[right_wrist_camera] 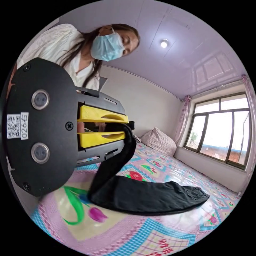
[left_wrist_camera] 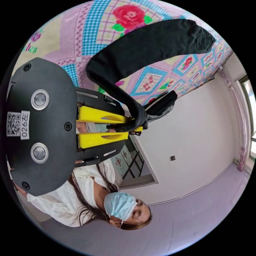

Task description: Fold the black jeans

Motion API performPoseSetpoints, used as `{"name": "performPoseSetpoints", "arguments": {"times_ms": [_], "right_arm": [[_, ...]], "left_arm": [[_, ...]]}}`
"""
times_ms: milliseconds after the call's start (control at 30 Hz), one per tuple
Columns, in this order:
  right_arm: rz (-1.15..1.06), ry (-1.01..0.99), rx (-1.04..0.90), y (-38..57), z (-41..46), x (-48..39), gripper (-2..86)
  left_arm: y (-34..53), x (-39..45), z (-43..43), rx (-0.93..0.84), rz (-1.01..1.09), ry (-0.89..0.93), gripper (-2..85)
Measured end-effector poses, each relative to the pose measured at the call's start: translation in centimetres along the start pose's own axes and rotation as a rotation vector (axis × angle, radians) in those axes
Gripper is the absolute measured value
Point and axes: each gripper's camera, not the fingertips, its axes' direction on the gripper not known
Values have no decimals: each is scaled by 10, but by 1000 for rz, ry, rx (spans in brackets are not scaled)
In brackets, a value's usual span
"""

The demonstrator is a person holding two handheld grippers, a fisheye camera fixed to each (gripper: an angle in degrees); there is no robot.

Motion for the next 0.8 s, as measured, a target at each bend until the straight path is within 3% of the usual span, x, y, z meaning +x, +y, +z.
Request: {"name": "performPoseSetpoints", "arguments": {"times_ms": [167, 367, 533, 700, 800], "right_arm": [[111, 92, -25, -84, 22, 99, 19], [315, 175, -82, -125, 55, 222, 52], [319, 83, -70, -124, 74, 248, 96], [234, 48, -57, -113, 86, 239, 79], [185, 171, -117, -107, 116, 249, 62]], "left_arm": [[-66, -93, -14, 84, -179, -23, 55], [-81, -187, -12, 222, -410, 77, 89], [-78, -178, -11, 356, -322, 197, 83], [-80, -151, 2, 359, -254, 73, 1], [-100, -159, 35, 271, -261, -12, -7]]}}
